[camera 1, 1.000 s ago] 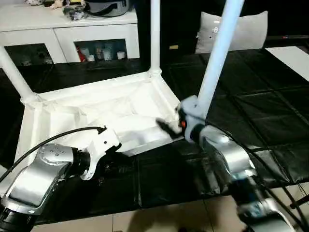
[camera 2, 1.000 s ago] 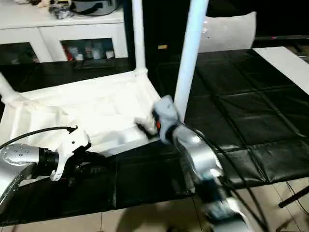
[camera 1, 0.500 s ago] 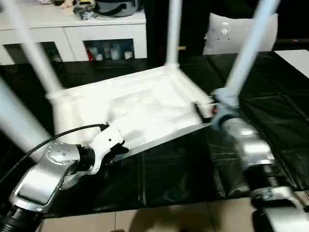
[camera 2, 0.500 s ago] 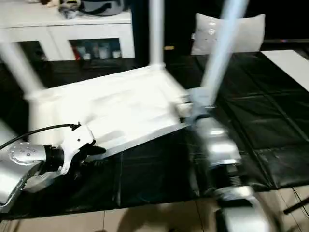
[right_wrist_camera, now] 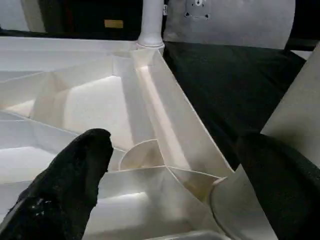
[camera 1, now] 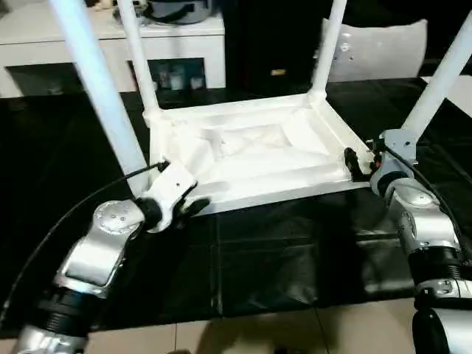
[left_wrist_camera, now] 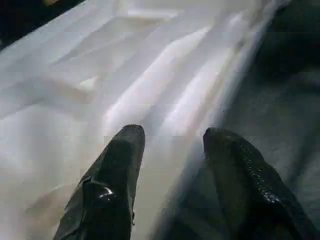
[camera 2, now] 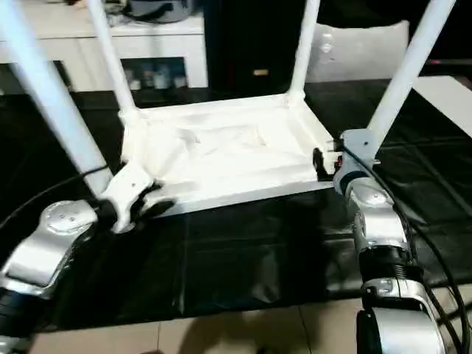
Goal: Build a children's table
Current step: Rotate table base
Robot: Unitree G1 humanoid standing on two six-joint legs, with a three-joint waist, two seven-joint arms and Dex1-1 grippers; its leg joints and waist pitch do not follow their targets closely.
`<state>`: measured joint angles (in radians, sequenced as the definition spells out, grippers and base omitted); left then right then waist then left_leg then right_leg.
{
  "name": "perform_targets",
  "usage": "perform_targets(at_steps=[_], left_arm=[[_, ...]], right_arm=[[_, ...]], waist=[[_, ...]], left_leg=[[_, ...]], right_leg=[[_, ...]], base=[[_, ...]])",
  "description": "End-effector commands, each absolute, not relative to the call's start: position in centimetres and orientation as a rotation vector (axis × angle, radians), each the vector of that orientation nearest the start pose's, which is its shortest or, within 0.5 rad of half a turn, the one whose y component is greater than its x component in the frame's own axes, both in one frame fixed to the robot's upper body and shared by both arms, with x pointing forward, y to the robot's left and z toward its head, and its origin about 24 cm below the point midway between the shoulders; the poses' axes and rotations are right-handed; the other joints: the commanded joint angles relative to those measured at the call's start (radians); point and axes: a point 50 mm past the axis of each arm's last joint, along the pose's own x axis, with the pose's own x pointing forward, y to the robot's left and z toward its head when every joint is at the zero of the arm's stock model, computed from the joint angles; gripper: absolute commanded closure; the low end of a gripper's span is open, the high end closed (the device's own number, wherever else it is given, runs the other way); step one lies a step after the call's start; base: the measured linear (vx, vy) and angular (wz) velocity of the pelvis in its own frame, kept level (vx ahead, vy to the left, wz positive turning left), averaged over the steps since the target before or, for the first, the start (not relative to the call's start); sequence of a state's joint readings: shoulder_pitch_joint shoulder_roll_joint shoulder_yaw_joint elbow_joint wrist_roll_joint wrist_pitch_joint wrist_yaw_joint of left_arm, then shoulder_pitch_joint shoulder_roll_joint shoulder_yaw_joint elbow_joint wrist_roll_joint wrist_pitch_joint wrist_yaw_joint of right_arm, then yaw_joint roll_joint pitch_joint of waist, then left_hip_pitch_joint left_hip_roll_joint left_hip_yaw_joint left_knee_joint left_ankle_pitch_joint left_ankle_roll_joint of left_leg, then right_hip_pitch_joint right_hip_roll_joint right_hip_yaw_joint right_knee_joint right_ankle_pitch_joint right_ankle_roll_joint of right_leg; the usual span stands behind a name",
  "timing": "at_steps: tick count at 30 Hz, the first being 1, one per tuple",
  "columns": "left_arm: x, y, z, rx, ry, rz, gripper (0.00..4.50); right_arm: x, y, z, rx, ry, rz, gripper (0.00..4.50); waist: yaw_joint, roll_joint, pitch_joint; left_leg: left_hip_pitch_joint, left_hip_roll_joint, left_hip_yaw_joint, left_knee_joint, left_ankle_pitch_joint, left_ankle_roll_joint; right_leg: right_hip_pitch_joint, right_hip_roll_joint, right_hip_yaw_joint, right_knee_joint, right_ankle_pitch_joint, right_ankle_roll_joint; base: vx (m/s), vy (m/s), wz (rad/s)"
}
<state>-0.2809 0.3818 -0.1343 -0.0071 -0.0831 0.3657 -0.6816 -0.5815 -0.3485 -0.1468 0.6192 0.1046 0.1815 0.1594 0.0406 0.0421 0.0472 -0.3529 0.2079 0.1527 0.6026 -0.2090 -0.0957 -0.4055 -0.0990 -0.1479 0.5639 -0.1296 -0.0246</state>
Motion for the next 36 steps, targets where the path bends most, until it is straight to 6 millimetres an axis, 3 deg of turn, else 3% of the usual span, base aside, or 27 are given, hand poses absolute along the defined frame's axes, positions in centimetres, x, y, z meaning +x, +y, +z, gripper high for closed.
perform_targets(at_steps=[1, 5, 6, 14, 16, 17, 21, 23, 26, 30, 34, 36], left_arm=[[28.0, 15.8, 7.6, 0.253, 0.235, -0.809, 2.24], [26.4, 17.6, 7.1, 0.165, 0.304, -0.852, 2.24], [25.9, 18.3, 7.2, 0.128, 0.317, -0.863, 1.93], [22.5, 23.9, 7.3, 0.074, 0.5, -0.908, 1.88], [22.2, 25.2, 7.5, 0.078, 0.525, -0.887, 1.88], [22.4, 27.2, 8.0, 0.099, 0.524, -0.829, 1.88], [23.7, 29.1, 9.6, 0.114, 0.44, -0.753, 1.88], [24.5, 29.2, 10.2, 0.104, 0.392, -0.728, 1.88], [25.3, 29.1, 10.5, 0.097, 0.363, -0.721, 1.88], [26.6, 27.8, 10.7, 0.063, 0.305, -0.778, 1.88], [27.7, 25.5, 10.7, -0.022, 0.246, -0.886, 1.88], [28.7, 24.2, 10.3, -0.036, 0.236, -0.914, 1.88]], right_arm=[[35.3, -23.0, 8.3, -0.115, 0.161, 0.03, 0.0], [34.4, -21.5, 7.9, -0.069, 0.159, 0.179, 0.0], [34.0, -20.8, 7.8, -0.047, 0.161, 0.251, 0.0], [30.9, -18.4, 6.4, 0.031, 0.23, 0.563, 0.0], [30.3, -18.3, 6.0, 0.016, 0.264, 0.601, 0.0], [29.7, -18.5, 5.5, -0.008, 0.297, 0.625, 0.0], [29.4, -19.3, 4.6, -0.033, 0.377, 0.565, 0.0], [29.4, -19.5, 4.3, -0.038, 0.412, 0.533, 0.0], [29.3, -19.3, 4.1, -0.052, 0.444, 0.525, 0.0], [29.5, -19.1, 3.5, -0.061, 0.485, 0.485, 0.0], [30.1, -19.4, 2.8, -0.093, 0.515, 0.418, 0.0], [30.5, -19.3, 2.6, -0.095, 0.519, 0.394, 0.0]], waist=[[0.0, -0.011, -0.076], [-0.003, -0.012, -0.069], [-0.002, -0.013, -0.068], [-0.012, -0.001, -0.049], [-0.012, 0.001, -0.048], [-0.009, 0.003, -0.047], [-0.015, 0.002, -0.044], [-0.013, 0.004, -0.043], [-0.02, 0.007, -0.04], [-0.028, 0.001, -0.042], [-0.023, -0.002, -0.046], [-0.012, -0.005, -0.048]], left_leg=[[-0.012, 0.006, 0.012, -0.061, -0.117, 0.084], [-0.01, 0.005, 0.013, -0.062, -0.152, 0.089], [-0.01, 0.004, 0.014, -0.062, -0.17, 0.089], [0.011, 0.006, 0.005, -0.074, -0.312, 0.064], [0.016, 0.005, 0.004, -0.074, -0.327, 0.058], [0.017, 0.004, 0.003, -0.075, -0.33, 0.056], [0.017, -0.002, -0.003, -0.074, -0.36, 0.044], [0.026, -0.001, -0.004, -0.074, -0.374, 0.042], [0.028, 0.001, -0.01, -0.078, -0.416, 0.03], [0.032, -0.006, -0.01, -0.072, -0.407, 0.029], [0.033, 0.002, -0.008, -0.074, -0.38, 0.031], [0.033, 0.005, -0.005, -0.078, -0.363, 0.029]], right_leg=[[0.063, -0.042, 0.048, -0.049, -0.315, -0.144], [0.061, -0.043, 0.048, -0.055, -0.373, -0.13], [0.063, -0.045, 0.049, -0.058, -0.403, -0.116], [0.042, -0.032, 0.042, -0.083, -0.569, -0.057], [0.04, -0.032, 0.041, -0.089, -0.587, -0.049], [0.039, -0.032, 0.042, -0.09, -0.586, -0.049], [0.045, -0.035, 0.033, -0.101, -0.628, -0.021], [0.041, -0.034, 0.031, -0.104, -0.63, -0.022], [0.048, -0.036, 0.021, -0.109, -0.649, -0.009], [0.049, -0.04, 0.015, -0.118, -0.664, 0.006], [0.048, -0.045, 0.023, -0.112, -0.634, -0.023], [0.047, -0.046, 0.031, -0.104, -0.595, -0.044]], base=[[0.0, 0.0, 0.0], [0.0, 0.0, 0.0], [0.0, 0.0, 0.0], [0.0, 0.0, 0.0], [0.0, 0.0, 0.0], [0.0, 0.0, 0.0], [0.0, 0.0, 0.0], [0.0, 0.0, 0.0], [0.0, 0.0, 0.0], [0.0, 0.0, 0.0], [0.0, 0.0, 0.0], [0.0, 0.0, 0.0]])
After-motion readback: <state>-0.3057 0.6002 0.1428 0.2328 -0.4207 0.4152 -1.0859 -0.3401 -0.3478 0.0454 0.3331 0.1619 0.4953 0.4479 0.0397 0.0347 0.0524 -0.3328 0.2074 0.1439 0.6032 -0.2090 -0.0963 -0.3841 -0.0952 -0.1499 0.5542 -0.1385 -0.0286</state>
